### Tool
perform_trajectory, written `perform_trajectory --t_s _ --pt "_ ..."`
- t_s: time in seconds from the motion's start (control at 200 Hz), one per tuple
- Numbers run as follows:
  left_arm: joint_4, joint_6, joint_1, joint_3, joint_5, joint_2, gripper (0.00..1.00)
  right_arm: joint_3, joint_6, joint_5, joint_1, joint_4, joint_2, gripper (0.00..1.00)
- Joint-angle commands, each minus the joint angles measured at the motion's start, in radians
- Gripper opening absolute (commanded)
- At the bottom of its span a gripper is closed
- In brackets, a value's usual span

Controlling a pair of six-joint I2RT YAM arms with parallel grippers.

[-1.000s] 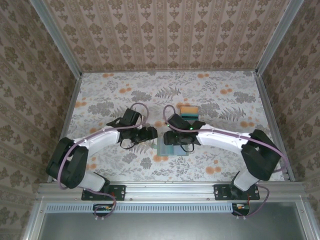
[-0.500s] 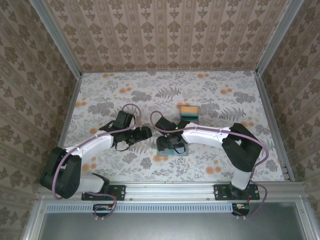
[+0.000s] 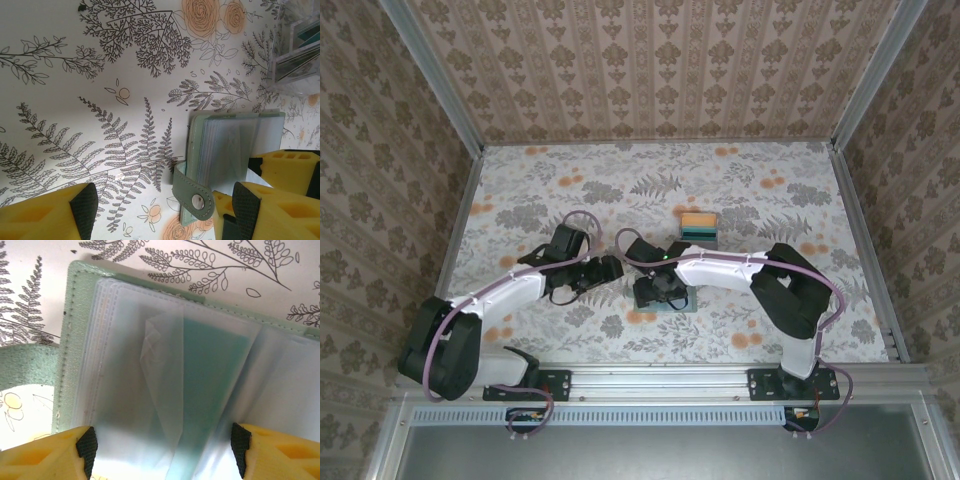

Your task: Take the credit cards out of the card holder

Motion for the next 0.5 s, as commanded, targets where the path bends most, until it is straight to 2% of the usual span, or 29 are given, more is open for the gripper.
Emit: perform_trajectory --t_s 0.0,0.24,0.495 --pt "-0.006 -0.011 0.010 -0.015 -0.005 -0.025 0.75 0.030 -0.005 0.023 0.009 -0.041 0.023 0.75" --pt "0.002 -0.014 0.010 -0.022 0.003 -0.022 0.75 0.031 -0.002 0.014 0.013 -0.036 0.038 0.77" --pt "0.007 -0.014 0.010 -0.022 0.006 -0.017 0.75 0.006 0.006 0.026 0.013 -0.031 0.017 0.59"
